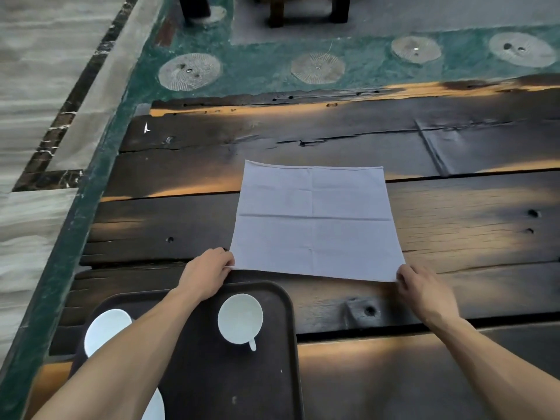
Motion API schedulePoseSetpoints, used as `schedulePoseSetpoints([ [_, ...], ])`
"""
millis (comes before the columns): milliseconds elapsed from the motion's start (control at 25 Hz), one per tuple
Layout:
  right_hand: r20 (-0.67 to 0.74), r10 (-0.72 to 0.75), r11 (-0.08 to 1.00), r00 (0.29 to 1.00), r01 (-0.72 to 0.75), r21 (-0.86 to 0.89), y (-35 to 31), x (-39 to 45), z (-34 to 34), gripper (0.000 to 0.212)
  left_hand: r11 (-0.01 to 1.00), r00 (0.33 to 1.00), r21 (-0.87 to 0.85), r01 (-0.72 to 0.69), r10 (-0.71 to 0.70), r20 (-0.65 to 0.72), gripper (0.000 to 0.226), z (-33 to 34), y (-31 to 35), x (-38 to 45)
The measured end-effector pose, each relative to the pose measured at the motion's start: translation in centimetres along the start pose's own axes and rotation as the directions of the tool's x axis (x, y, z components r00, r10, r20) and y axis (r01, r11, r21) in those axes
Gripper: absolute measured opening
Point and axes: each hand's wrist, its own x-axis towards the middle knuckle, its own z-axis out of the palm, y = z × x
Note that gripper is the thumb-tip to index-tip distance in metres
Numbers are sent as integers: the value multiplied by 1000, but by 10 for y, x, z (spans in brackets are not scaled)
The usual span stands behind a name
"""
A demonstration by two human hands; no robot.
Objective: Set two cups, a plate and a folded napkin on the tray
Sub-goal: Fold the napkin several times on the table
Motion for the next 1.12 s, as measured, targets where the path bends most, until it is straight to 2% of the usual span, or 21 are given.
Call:
schedulePoseSetpoints([
  [120, -35, -2, 1000, 999, 3, 22, -1, -14, -6, 6, 999, 999, -40, 22, -23, -24, 10, -8, 1, -15],
  [320, -102, 70, 980, 992, -49, 192, -5, -26, -20, 9, 995, 995, -88, 40, -48, -91, 13, -17, 1, -28],
  [520, -140, 161, 867, 977, -72, 494, -2, -7, -29, 7, 963, 984, -264, 48, -91, -151, 15, -22, -5, -16],
  [720, -114, 276, 708, 954, -122, 695, 6, 37, -36, 4, 807, 958, -586, 71, -218, -184, 17, -33, -11, 26],
  [840, -109, 348, 595, 931, -129, 793, 11, 72, -44, 9, 713, 935, -699, 52, -280, -216, 15, -37, -15, 58],
  [960, -88, 360, 457, 929, -94, 884, 13, 106, -46, 11, 605, 914, -796, 27, -337, -225, 11, -38, -18, 91],
  [1120, -83, 377, 346, 923, -57, 937, 5, 149, -44, 11, 466, 899, -885, -21, -379, -221, 5, -37, -14, 138],
])
